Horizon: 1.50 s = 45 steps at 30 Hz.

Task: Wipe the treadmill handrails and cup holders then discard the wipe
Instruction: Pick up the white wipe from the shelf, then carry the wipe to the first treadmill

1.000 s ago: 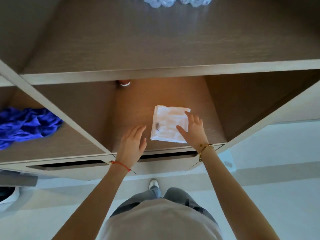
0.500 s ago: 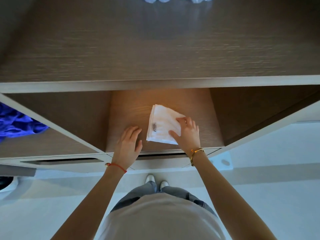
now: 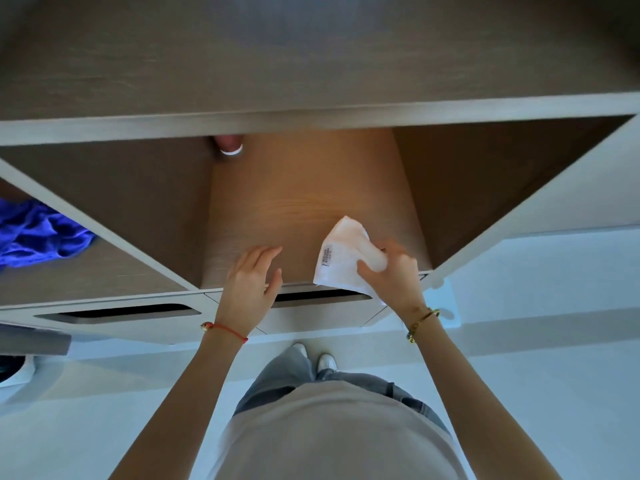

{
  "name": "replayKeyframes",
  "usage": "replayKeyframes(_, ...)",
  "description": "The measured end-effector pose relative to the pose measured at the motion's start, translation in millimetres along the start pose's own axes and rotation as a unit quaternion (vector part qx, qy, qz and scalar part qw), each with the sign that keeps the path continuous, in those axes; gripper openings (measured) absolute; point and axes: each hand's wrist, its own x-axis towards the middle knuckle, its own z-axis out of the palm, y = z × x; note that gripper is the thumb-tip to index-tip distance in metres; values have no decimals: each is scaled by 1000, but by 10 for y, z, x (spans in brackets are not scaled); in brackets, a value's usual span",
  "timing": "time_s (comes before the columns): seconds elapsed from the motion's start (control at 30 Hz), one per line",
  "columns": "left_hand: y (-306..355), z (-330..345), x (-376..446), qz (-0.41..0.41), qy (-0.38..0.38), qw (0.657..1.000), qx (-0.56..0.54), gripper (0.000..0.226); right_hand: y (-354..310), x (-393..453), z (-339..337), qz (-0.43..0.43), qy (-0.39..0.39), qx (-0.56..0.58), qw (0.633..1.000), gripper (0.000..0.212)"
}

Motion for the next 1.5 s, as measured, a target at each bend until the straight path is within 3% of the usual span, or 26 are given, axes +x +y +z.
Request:
replayKeyframes(0.33,403,-141,-387,130,-43,989,-63,34,189,-1085,-361,68,140,18,988,32)
replayKeyframes(0.6,569,-228,-698,284,-99,951,-70,31,67,-2345,-384,180,250,43,951,29)
replayKeyframes(1.0,1495,69,-1465,434,-232,865,-99,31,125,-4171,-418,365,376,66,849,28)
replayKeyframes(1.5,3816,1225,-3113,595,-308,729,-142,30,1105,-6437,-1388,474,503,32,722,28)
